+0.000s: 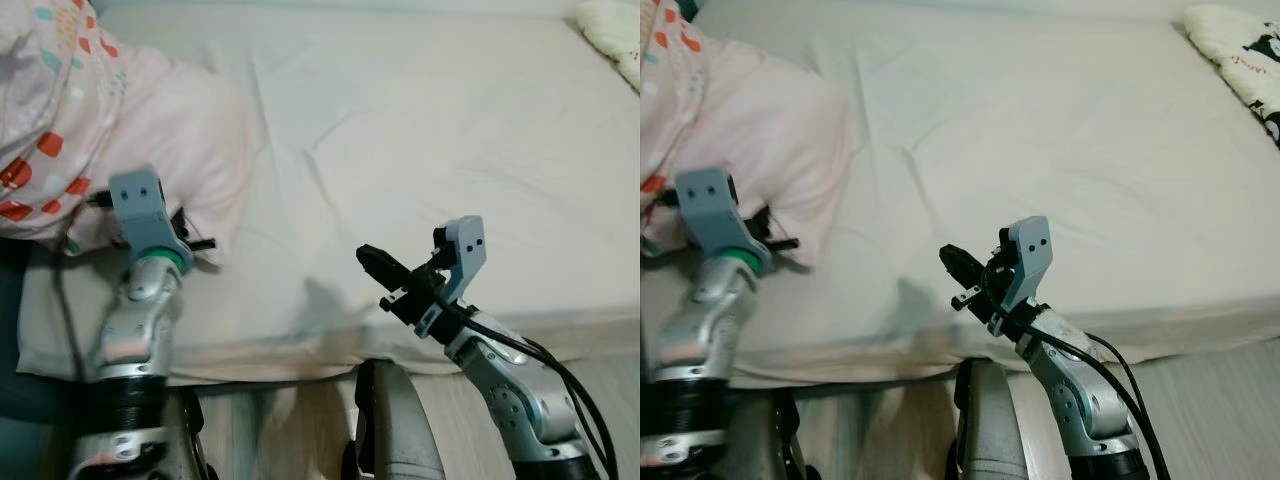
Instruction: Clean up the room
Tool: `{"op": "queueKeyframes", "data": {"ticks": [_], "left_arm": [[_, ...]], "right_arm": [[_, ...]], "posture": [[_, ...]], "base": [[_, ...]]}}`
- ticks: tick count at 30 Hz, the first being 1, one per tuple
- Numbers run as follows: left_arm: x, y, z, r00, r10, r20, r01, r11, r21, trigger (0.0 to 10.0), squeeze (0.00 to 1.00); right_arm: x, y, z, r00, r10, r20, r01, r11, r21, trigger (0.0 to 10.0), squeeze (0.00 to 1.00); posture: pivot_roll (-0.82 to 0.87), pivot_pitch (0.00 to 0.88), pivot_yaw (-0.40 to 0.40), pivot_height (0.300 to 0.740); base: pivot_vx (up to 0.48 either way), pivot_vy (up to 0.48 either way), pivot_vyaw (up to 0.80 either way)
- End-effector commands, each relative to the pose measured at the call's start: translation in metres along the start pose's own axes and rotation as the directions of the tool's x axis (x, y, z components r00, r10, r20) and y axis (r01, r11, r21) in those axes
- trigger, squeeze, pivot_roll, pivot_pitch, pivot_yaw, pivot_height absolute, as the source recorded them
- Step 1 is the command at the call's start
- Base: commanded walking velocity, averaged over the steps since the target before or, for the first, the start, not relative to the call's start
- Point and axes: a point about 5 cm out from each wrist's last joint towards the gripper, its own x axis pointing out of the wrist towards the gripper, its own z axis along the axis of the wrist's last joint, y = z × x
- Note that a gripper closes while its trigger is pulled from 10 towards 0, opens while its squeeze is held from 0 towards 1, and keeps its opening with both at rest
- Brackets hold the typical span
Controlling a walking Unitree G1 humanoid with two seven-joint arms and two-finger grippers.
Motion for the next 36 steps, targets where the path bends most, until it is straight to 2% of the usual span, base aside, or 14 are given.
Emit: {"op": "queueKeyframes", "data": {"ticks": [1,2,5,6,8,11,15,18,23,25,27,33,34,36], "left_arm": [[-0.018,0.003,0.036,0.969,-0.223,0.102,0.194,0.952,0.237,0.0,0.00],[-0.018,0.003,0.036,0.969,-0.223,0.102,0.194,0.952,0.237,0.0,0.00],[-0.045,0.011,0.059,0.839,-0.541,-0.050,0.475,0.687,0.549,0.0,0.00],[-0.045,0.011,0.059,0.839,-0.541,-0.050,0.475,0.687,0.549,0.0,0.00],[-0.047,0.025,0.075,0.824,-0.555,-0.116,0.445,0.508,0.737,0.0,0.00],[-0.045,0.030,0.081,0.842,-0.527,-0.116,0.401,0.467,0.788,0.0,0.00],[-0.016,0.052,0.124,0.952,-0.262,0.157,-0.002,0.508,0.861,0.0,0.00],[-0.011,0.060,0.145,0.942,-0.177,0.284,-0.175,0.463,0.869,0.0,0.00],[-0.013,0.068,0.184,0.871,-0.113,0.478,-0.393,0.423,0.817,0.0,0.00],[-0.028,0.071,0.228,0.714,-0.088,0.694,-0.598,0.438,0.671,0.0,0.00],[-0.028,0.071,0.228,0.714,-0.088,0.694,-0.598,0.438,0.671,0.0,0.00],[-0.045,0.056,0.244,0.526,-0.188,0.830,-0.691,0.475,0.545,0.0,0.00],[-0.038,0.045,0.230,0.615,-0.298,0.730,-0.554,0.496,0.669,0.0,0.00],[-0.030,0.025,0.177,0.753,-0.561,0.344,-0.138,0.377,0.916,0.0,0.00]], "right_arm": [[-0.003,-0.007,-0.003,1.000,-0.016,-0.013,0.016,1.000,-0.011,10.0,0.00],[-0.003,-0.007,-0.003,1.000,-0.016,-0.013,0.016,1.000,-0.011,10.0,0.00],[0.002,-0.011,-0.006,1.000,-0.011,-0.018,0.011,1.000,-0.017,10.0,0.00],[0.002,-0.011,-0.006,1.000,-0.011,-0.018,0.011,1.000,-0.017,10.0,0.00],[0.008,-0.011,-0.007,1.000,-0.004,-0.011,0.003,1.000,-0.014,10.0,0.00],[0.010,-0.010,-0.007,1.000,-0.001,-0.007,0.001,1.000,-0.012,10.0,0.00],[0.015,-0.008,-0.011,1.000,0.008,-0.004,-0.008,1.000,-0.003,10.0,0.00],[0.014,-0.008,-0.011,1.000,0.008,-0.006,-0.008,1.000,-0.002,10.0,0.00],[0.011,-0.011,-0.012,1.000,0.003,-0.011,-0.003,1.000,-0.005,10.0,0.00],[0.011,-0.013,-0.012,1.000,-0.002,-0.008,0.002,1.000,-0.011,10.0,0.00],[0.011,-0.013,-0.012,1.000,-0.002,-0.008,0.002,1.000,-0.011,10.0,0.00],[0.013,-0.013,-0.013,1.000,-0.006,-0.002,0.006,1.000,-0.010,10.0,0.00],[0.012,-0.012,-0.013,1.000,-0.005,-0.004,0.004,1.000,-0.009,10.0,0.00],[0.012,-0.013,-0.014,1.000,-0.002,-0.009,0.002,1.000,-0.011,10.0,0.00]], "posture": [[0.10,0.213,-0.031,0.536],[0.10,0.213,-0.031,0.536],[0.14,0.204,-0.021,0.536],[0.14,0.204,-0.021,0.536],[0.19,0.191,-0.007,0.536],[0.20,0.189,-0.004,0.536],[0.20,0.184,-0.001,0.536],[0.19,0.187,0.001,0.536],[0.17,0.191,-0.006,0.536],[0.17,0.193,-0.005,0.536],[0.17,0.193,-0.005,0.536],[0.16,0.200,-0.008,0.536],[0.16,0.200,-0.014,0.536],[0.17,0.201,-0.016,0.536]], "base": [[0.000,0.000,0.00],[0.000,0.000,0.00],[0.000,0.000,0.00],[0.000,0.000,0.00],[0.000,0.000,0.00],[0.000,0.000,0.00],[0.000,0.000,0.00],[0.000,0.000,0.00],[0.000,0.000,0.00],[0.000,0.000,0.00],[0.000,0.000,0.00],[0.000,0.000,0.00],[0.000,0.000,0.00],[0.000,0.000,0.00]]}}
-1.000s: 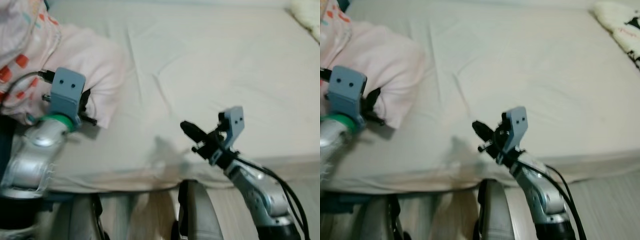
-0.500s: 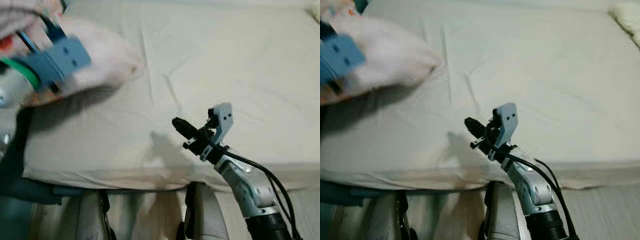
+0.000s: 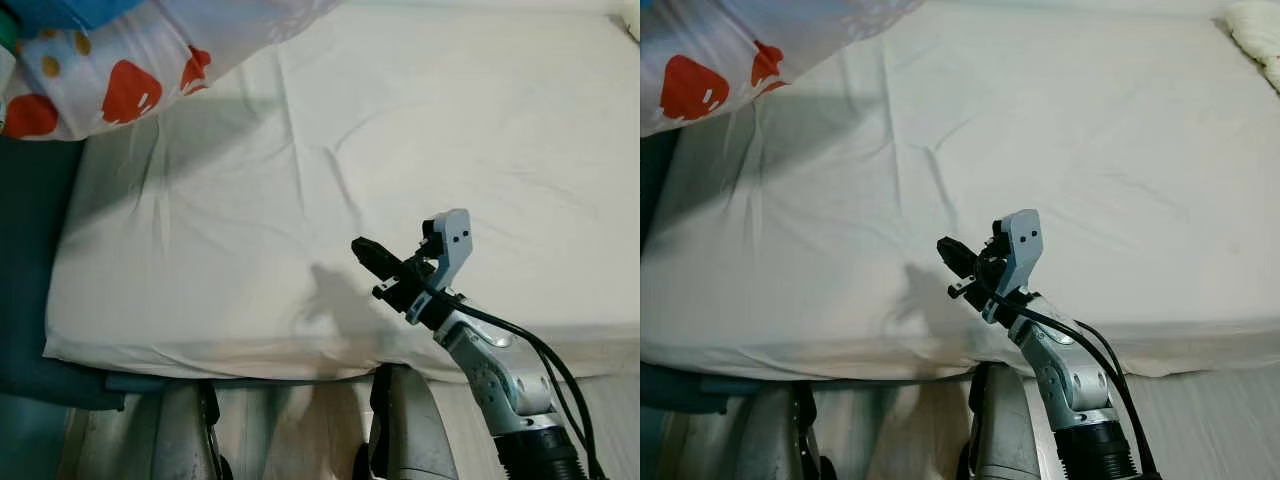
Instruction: Clean up the room
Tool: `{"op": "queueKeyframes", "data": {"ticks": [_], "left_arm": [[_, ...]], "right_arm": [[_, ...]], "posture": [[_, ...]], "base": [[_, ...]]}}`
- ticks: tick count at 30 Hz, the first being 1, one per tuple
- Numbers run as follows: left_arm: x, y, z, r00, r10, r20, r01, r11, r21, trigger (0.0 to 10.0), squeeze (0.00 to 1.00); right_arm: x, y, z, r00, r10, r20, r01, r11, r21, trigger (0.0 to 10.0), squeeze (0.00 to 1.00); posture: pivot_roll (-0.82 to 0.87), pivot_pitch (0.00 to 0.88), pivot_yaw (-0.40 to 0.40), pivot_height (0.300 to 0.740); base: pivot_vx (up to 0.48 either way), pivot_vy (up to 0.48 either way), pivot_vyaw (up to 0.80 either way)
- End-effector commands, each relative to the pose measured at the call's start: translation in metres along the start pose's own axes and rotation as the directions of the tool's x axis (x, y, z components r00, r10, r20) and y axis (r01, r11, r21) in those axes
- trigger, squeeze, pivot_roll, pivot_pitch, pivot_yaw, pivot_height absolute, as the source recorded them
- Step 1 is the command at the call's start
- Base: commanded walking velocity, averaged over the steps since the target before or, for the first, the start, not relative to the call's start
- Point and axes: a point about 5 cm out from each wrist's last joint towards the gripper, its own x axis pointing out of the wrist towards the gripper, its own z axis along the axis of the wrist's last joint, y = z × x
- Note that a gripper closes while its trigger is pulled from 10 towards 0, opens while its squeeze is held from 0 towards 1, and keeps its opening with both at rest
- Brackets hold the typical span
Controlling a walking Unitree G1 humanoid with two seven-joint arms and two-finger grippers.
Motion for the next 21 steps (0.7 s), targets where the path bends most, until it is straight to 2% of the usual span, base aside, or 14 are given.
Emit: {"op": "queueKeyframes", "data": {"ticks": [1,2,3,4,5,7,8,10,11,12,13,16,18,21], "left_arm": [[-0.004,-0.018,-0.002,0.987,-0.162,0.009,0.162,0.986,-0.041,0.0,0.00],[-0.016,-0.042,-0.004,0.932,-0.363,0.006,0.362,0.927,-0.094,0.0,0.00],[-0.016,-0.042,-0.004,0.932,-0.363,0.006,0.362,0.927,-0.094,0.0,0.00],[-0.032,-0.062,-0.010,0.855,-0.518,-0.026,0.510,0.850,-0.131,0.0,0.00],[-0.032,-0.062,-0.010,0.855,-0.518,-0.026,0.510,0.850,-0.131,0.0,0.00],[-0.057,-0.083,-0.038,0.717,-0.659,-0.226,0.655,0.749,-0.105,0.0,0.00],[-0.057,-0.083,-0.038,0.717,-0.659,-0.226,0.655,0.749,-0.105,0.0,0.00],[-0.053,-0.070,-0.070,0.750,-0.465,-0.471,0.511,0.859,-0.034,0.0,0.00],[-0.045,-0.057,-0.076,0.791,-0.322,-0.521,0.375,0.927,-0.003,0.0,0.00],[-0.045,-0.057,-0.076,0.791,-0.322,-0.521,0.375,0.927,-0.003,0.0,0.00],[-0.036,-0.039,-0.080,0.831,-0.128,-0.542,0.181,0.982,0.045,0.0,0.00],[-0.025,-0.006,-0.082,0.841,0.172,-0.512,-0.120,0.984,0.134,0.0,0.00],[-0.025,-0.006,-0.082,0.841,0.172,-0.512,-0.120,0.984,0.134,0.0,0.00],[-0.010,0.029,-0.069,0.838,0.370,-0.401,-0.298,0.926,0.233,0.0,0.00]], "right_arm": [[-0.004,-0.001,-0.005,1.000,-0.007,-0.021,0.007,1.000,-0.001,10.0,0.00],[-0.004,-0.002,-0.005,1.000,-0.007,-0.023,0.006,1.000,-0.004,10.0,0.00],[-0.004,-0.002,-0.005,1.000,-0.007,-0.023,0.006,1.000,-0.004,10.0,0.00],[-0.003,-0.003,-0.004,1.000,-0.007,-0.023,0.007,1.000,-0.006,10.0,0.00],[-0.003,-0.003,-0.004,1.000,-0.007,-0.023,0.007,1.000,-0.006,10.0,0.00],[-0.002,-0.004,-0.003,1.000,-0.008,-0.020,0.008,1.000,-0.008,10.0,0.00],[-0.002,-0.004,-0.003,1.000,-0.008,-0.020,0.008,1.000,-0.008,10.0,0.00],[-0.002,-0.005,-0.004,1.000,-0.007,-0.019,0.007,1.000,-0.008,10.0,0.00],[-0.002,-0.004,-0.004,1.000,-0.007,-0.019,0.006,1.000,-0.007,10.0,0.00],[-0.002,-0.004,-0.004,1.000,-0.007,-0.019,0.006,1.000,-0.007,10.0,0.00],[-0.002,-0.004,-0.004,1.000,-0.006,-0.019,0.006,1.000,-0.005,10.0,0.00],[0.000,-0.004,-0.005,1.000,-0.002,-0.016,0.002,1.000,-0.003,10.0,0.00],[0.000,-0.004,-0.005,1.000,-0.002,-0.016,0.002,1.000,-0.003,10.0,0.00],[0.003,-0.003,-0.003,1.000,0.004,-0.010,-0.004,1.000,-0.007,10.0,0.00]], "posture": [[0.17,0.201,-0.016,0.536],[0.17,0.201,-0.016,0.536],[0.17,0.201,-0.016,0.536],[0.17,0.203,-0.019,0.536],[0.17,0.203,-0.019,0.536],[0.17,0.199,-0.019,0.536],[0.17,0.199,-0.019,0.536],[0.17,0.199,-0.019,0.536],[0.17,0.199,-0.019,0.536],[0.17,0.199,-0.019,0.536],[0.18,0.200,-0.018,0.536],[0.18,0.197,-0.022,0.536],[0.18,0.197,-0.022,0.536],[0.17,0.192,-0.020,0.536]], "base": [[0.000,0.000,0.00],[0.000,0.000,0.00],[0.000,0.000,0.00],[0.000,0.000,0.00],[0.000,0.000,0.00],[0.000,0.000,0.00],[0.000,0.000,0.00],[0.000,0.000,0.00],[0.000,0.000,0.00],[0.000,0.000,0.00],[0.000,0.000,0.00],[0.000,0.000,0.00],[0.000,0.000,0.00],[0.000,0.000,0.00]]}}
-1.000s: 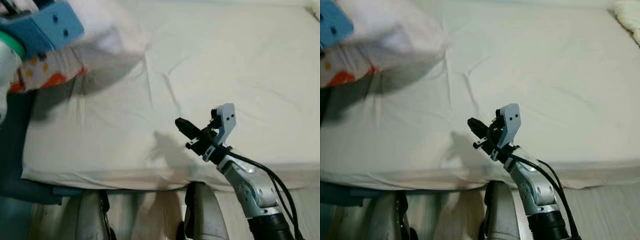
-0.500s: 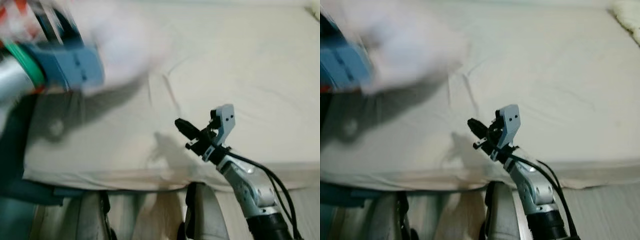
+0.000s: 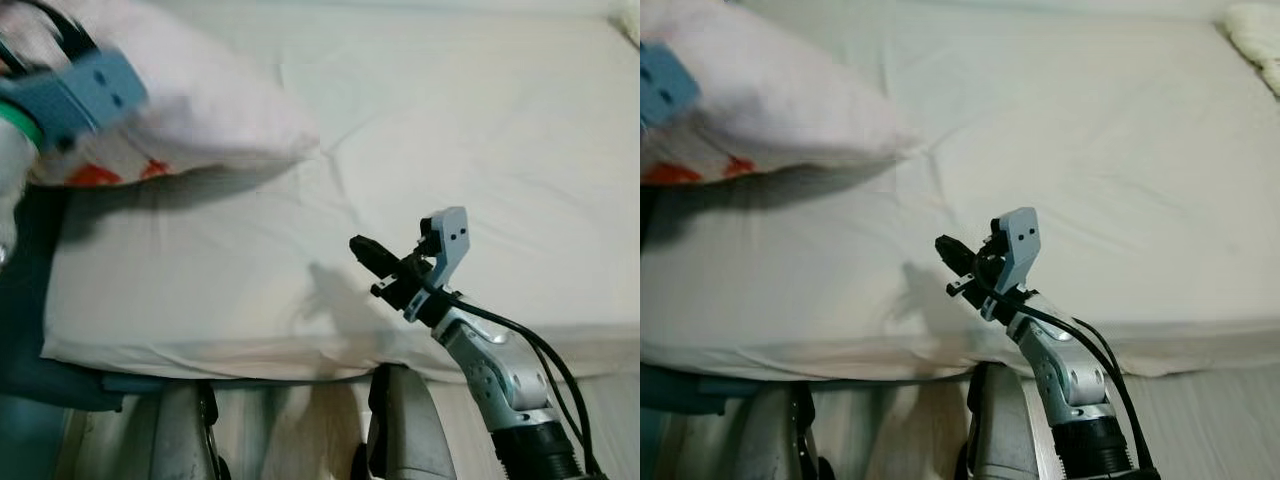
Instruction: Clean up the room
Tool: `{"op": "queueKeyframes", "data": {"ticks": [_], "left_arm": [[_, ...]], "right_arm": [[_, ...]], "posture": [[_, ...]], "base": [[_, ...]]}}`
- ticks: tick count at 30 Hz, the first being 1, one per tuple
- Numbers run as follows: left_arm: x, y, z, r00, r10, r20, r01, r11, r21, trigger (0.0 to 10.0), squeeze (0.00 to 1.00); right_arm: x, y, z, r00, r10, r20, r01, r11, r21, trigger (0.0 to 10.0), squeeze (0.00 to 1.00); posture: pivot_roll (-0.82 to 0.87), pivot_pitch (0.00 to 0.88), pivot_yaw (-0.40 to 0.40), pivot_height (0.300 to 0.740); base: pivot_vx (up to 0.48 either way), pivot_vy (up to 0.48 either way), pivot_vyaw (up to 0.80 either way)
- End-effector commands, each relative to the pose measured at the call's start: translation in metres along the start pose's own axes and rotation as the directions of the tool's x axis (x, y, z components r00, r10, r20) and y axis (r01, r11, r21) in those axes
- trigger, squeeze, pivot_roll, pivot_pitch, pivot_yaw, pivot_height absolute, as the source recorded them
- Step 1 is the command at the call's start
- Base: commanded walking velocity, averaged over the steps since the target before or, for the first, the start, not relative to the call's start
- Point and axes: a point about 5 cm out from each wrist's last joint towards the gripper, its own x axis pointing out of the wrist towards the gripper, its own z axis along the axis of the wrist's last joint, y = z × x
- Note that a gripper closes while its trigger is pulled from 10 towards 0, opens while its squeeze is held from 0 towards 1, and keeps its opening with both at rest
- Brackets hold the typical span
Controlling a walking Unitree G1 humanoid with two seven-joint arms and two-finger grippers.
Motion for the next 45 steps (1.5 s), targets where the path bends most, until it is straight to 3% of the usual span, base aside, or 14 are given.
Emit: {"op": "queueKeyframes", "data": {"ticks": [1,2,6,9,11,15,21,27,33,38,39,42,43,45], "left_arm": [[0.006,0.056,0.008,0.951,0.302,0.059,-0.304,0.952,0.032,0.0,0.00],[0.006,0.056,0.008,0.951,0.302,0.059,-0.304,0.952,0.032,0.0,0.00],[-0.006,0.103,0.064,0.739,0.541,0.401,-0.546,0.830,-0.113,0.0,0.00],[0.004,0.082,0.065,0.832,0.366,0.418,-0.392,0.920,-0.025,0.0,0.00],[0.016,0.026,0.028,0.976,-0.034,0.213,0.006,0.991,0.134,0.0,0.00],[-0.007,-0.031,-0.007,0.914,-0.403,0.037,0.381,0.888,0.258,0.0,0.00],[-0.015,-0.038,-0.022,0.888,-0.458,-0.043,0.455,0.858,0.237,0.0,0.00],[-0.005,-0.012,-0.028,0.983,-0.146,-0.108,0.158,0.981,0.114,0.0,0.00],[-0.093,-0.071,-0.049,0.829,-0.501,-0.249,0.518,0.855,0.000,0.0,0.00],[-0.137,-0.099,-0.059,0.747,-0.596,-0.294,0.614,0.788,-0.036,0.0,0.00],[-0.154,-0.110,-0.066,0.722,-0.607,-0.333,0.634,0.773,-0.034,9.3,0.00],[-0.163,-0.119,-0.075,0.756,-0.541,-0.369,0.585,0.811,0.010,10.0,0.00],[-0.154,-0.118,-0.070,0.819,-0.460,-0.343,0.493,0.870,0.010,10.0,1.00],[-0.142,-0.109,-0.064,0.886,-0.326,-0.330,0.344,0.939,-0.006,10.0,1.00]], "right_arm": [[-0.002,0.000,-0.003,1.000,-0.003,-0.008,0.003,1.000,-0.004,10.0,0.00],[-0.002,0.000,-0.003,1.000,-0.003,-0.008,0.003,1.000,-0.004,10.0,0.00],[-0.005,-0.003,-0.004,1.000,-0.017,-0.010,0.017,1.000,-0.001,10.0,0.00],[-0.004,-0.001,-0.006,1.000,-0.015,-0.013,0.015,1.000,0.003,10.0,0.00],[-0.002,0.001,-0.006,1.000,-0.009,-0.009,0.009,1.000,0.006,10.0,0.00],[-0.002,0.000,-0.006,1.000,-0.012,-0.007,0.012,1.000,0.004,10.0,0.00],[-0.005,-0.002,-0.006,1.000,-0.018,-0.013,0.018,1.000,-0.001,10.0,0.00],[-0.004,0.000,-0.008,1.000,-0.016,-0.012,0.016,1.000,0.005,10.0,0.00],[-0.003,0.003,-0.010,1.000,0.001,-0.020,-0.001,1.000,0.013,10.0,0.00],[-0.003,0.003,-0.010,1.000,0.003,-0.023,-0.003,1.000,0.010,10.0,0.00],[-0.004,0.002,-0.009,1.000,0.002,-0.026,-0.002,1.000,0.008,10.0,0.00],[-0.006,0.001,-0.009,1.000,0.001,-0.030,-0.001,1.000,0.005,10.0,0.00],[-0.008,0.000,-0.009,0.999,0.000,-0.032,0.001,1.000,0.002,10.0,0.00],[-0.008,0.000,-0.008,0.999,-0.002,-0.033,0.001,1.000,0.000,10.0,0.00]], "posture": [[0.16,0.191,-0.017,0.536],[0.16,0.191,-0.017,0.536],[0.17,0.191,-0.018,0.536],[0.17,0.191,-0.018,0.536],[0.17,0.191,-0.018,0.536],[0.16,0.196,-0.012,0.536],[0.17,0.202,-0.020,0.536],[0.18,0.198,-0.012,0.536],[0.19,0.219,-0.006,0.536],[0.18,0.227,-0.009,0.536],[0.18,0.227,-0.009,0.536],[0.16,0.227,-0.015,0.536],[0.15,0.224,-0.019,0.536],[0.15,0.222,-0.019,0.536]], "base": [[0.000,0.000,0.00],[0.000,0.000,0.00],[0.000,0.000,0.00],[0.000,0.000,0.00],[0.000,0.000,0.00],[0.000,0.000,0.00],[0.000,0.000,0.00],[0.000,0.000,0.00],[0.000,0.000,0.00],[0.000,0.000,0.00],[0.000,0.000,0.00],[0.000,0.000,0.00],[0.000,0.000,0.00],[0.000,0.000,0.00]]}}
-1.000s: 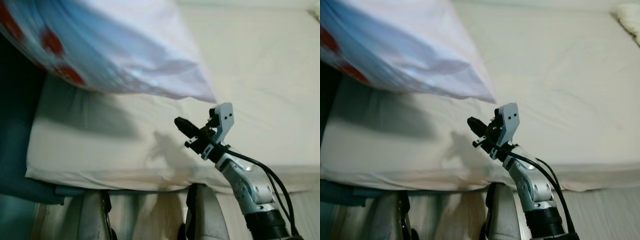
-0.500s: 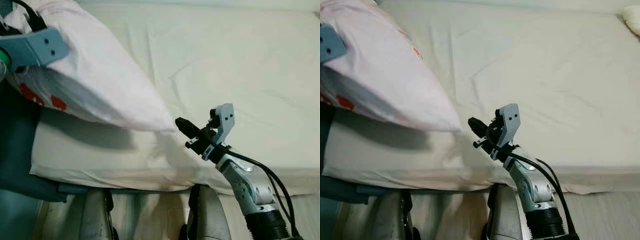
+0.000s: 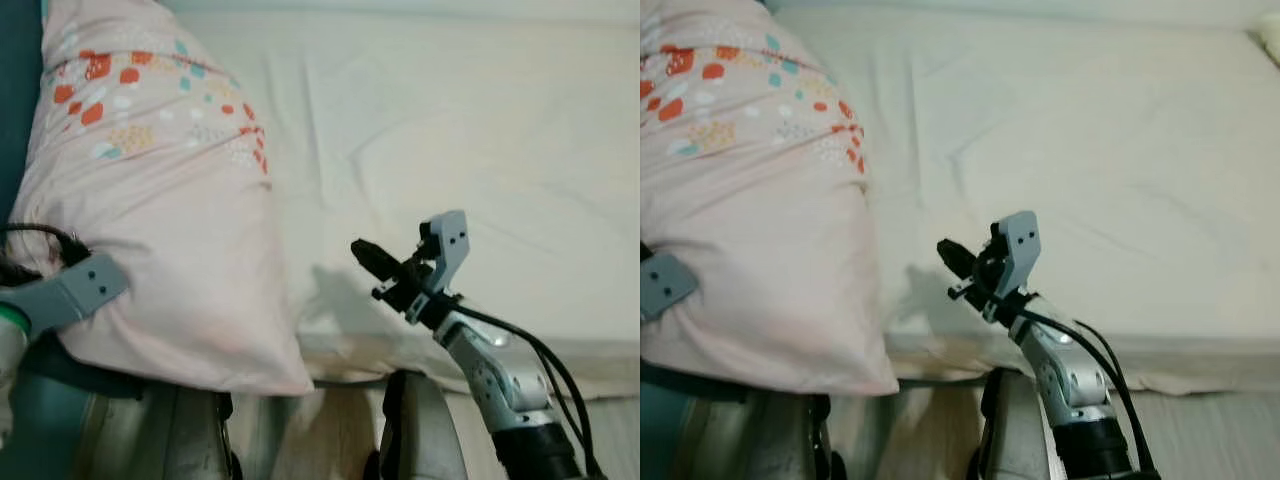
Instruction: Clean up the room
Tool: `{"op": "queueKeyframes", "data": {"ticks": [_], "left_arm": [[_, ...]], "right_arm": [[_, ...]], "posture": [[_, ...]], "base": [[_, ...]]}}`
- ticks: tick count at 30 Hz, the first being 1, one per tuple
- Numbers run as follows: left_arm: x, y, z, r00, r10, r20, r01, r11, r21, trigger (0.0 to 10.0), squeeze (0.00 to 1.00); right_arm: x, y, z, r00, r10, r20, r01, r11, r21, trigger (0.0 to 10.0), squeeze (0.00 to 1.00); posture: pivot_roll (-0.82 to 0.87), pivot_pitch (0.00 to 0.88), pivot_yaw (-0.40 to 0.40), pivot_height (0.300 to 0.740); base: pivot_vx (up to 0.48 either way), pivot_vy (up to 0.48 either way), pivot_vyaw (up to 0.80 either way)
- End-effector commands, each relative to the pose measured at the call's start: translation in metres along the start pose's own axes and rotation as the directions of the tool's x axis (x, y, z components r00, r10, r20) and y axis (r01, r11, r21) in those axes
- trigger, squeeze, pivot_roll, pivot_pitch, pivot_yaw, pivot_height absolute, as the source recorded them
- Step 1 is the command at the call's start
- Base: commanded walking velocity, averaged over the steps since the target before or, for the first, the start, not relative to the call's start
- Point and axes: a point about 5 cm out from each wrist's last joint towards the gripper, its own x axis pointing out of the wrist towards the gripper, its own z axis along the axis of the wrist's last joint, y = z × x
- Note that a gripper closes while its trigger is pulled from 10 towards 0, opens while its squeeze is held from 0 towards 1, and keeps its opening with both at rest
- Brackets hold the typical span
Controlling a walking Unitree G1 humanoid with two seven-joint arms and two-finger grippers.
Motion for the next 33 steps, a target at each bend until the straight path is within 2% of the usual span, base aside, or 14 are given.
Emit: {"op": "queueKeyframes", "data": {"ticks": [1,3,5,9,10,13,14,19,26,28,30,31,32,33], "left_arm": [[0.003,0.017,0.011,0.988,0.150,0.048,-0.149,0.989,-0.027,10.0,1.00],[0.003,0.023,0.013,0.977,0.207,0.048,-0.205,0.978,-0.040,10.0,1.00],[-0.011,0.041,0.006,0.913,0.398,-0.086,-0.407,0.893,-0.190,10.0,1.00],[-0.028,0.043,-0.003,0.873,0.438,-0.214,-0.485,0.826,-0.286,10.0,1.00],[-0.039,0.040,-0.002,0.867,0.438,-0.238,-0.495,0.813,-0.306,10.0,0.00],[-0.058,0.033,-0.006,0.842,0.449,-0.301,-0.530,0.791,-0.305,10.0,0.00],[-0.063,0.020,-0.020,0.808,0.415,-0.419,-0.557,0.769,-0.313,10.0,0.00],[-0.063,0.017,-0.024,0.782,0.395,-0.482,-0.580,0.746,-0.328,10.0,0.00],[-0.105,-0.025,-0.047,0.698,0.144,-0.701,-0.559,0.722,-0.409,10.0,0.00],[-0.113,-0.035,-0.048,0.706,0.056,-0.706,-0.536,0.693,-0.482,10.0,0.00],[-0.119,-0.036,-0.046,0.779,0.037,-0.626,-0.499,0.643,-0.582,10.0,0.00],[-0.118,-0.027,-0.040,0.839,0.118,-0.532,-0.450,0.700,-0.554,10.0,0.00],[-0.117,-0.019,-0.034,0.873,0.190,-0.449,-0.422,0.757,-0.499,10.0,1.00],[-0.117,-0.019,-0.034,0.873,0.190,-0.449,-0.422,0.757,-0.499,10.0,1.00]], "right_arm": [[-0.004,0.000,-0.003,1.000,0.000,-0.014,0.000,1.000,0.007,10.0,0.00],[-0.004,0.000,-0.003,1.000,0.000,-0.013,0.000,1.000,0.006,10.0,0.00],[-0.004,0.001,-0.002,1.000,0.001,-0.011,-0.001,1.000,0.006,10.0,0.00],[-0.005,0.003,-0.003,1.000,0.005,-0.012,-0.005,1.000,0.007,10.0,0.00],[-0.005,0.003,-0.003,1.000,0.008,-0.015,-0.008,1.000,0.008,10.0,0.00],[-0.005,0.003,-0.004,1.000,0.016,-0.022,-0.016,1.000,0.011,10.0,0.00],[-0.004,0.003,-0.004,0.999,0.022,-0.027,-0.022,1.000,0.010,10.0,0.00],[-0.003,0.002,-0.002,0.999,0.027,-0.026,-0.026,1.000,0.007,10.0,0.00],[0.000,0.002,-0.002,0.999,0.040,-0.031,-0.040,0.999,0.008,10.0,0.00],[0.001,0.004,-0.003,0.998,0.051,-0.034,-0.051,0.999,0.011,10.0,0.00],[0.003,0.007,-0.003,0.997,0.069,-0.037,-0.069,0.998,0.014,10.0,0.00],[0.004,0.007,-0.002,0.997,0.074,-0.037,-0.073,0.997,0.013,10.0,0.00],[0.005,0.006,-0.001,0.997,0.075,-0.036,-0.075,0.997,0.011,10.0,0.00],[0.005,0.006,-0.001,0.997,0.075,-0.036,-0.075,0.997,0.011,10.0,0.00]], "posture": [[0.15,0.222,-0.019,0.536],[0.15,0.220,-0.017,0.536],[0.14,0.221,-0.018,0.536],[0.15,0.228,-0.024,0.536],[0.15,0.233,-0.030,0.536],[0.15,0.237,-0.036,0.536],[0.15,0.237,-0.036,0.536],[0.15,0.233,-0.047,0.536],[0.17,0.244,-0.065,0.536],[0.18,0.248,-0.072,0.536],[0.18,0.248,-0.072,0.536],[0.18,0.251,-0.080,0.536],[0.18,0.251,-0.080,0.536],[0.18,0.251,-0.080,0.536]], "base": [[0.000,0.000,0.00],[0.000,0.000,0.00],[0.000,0.000,0.00],[0.000,0.000,0.00],[0.000,0.000,0.00],[0.000,0.000,0.00],[0.000,0.000,0.00],[0.000,0.000,0.00],[0.000,0.000,0.00],[0.000,0.000,0.00],[0.000,0.000,0.00],[0.000,0.000,0.00],[0.000,0.000,0.00],[0.000,0.000,0.00]]}}
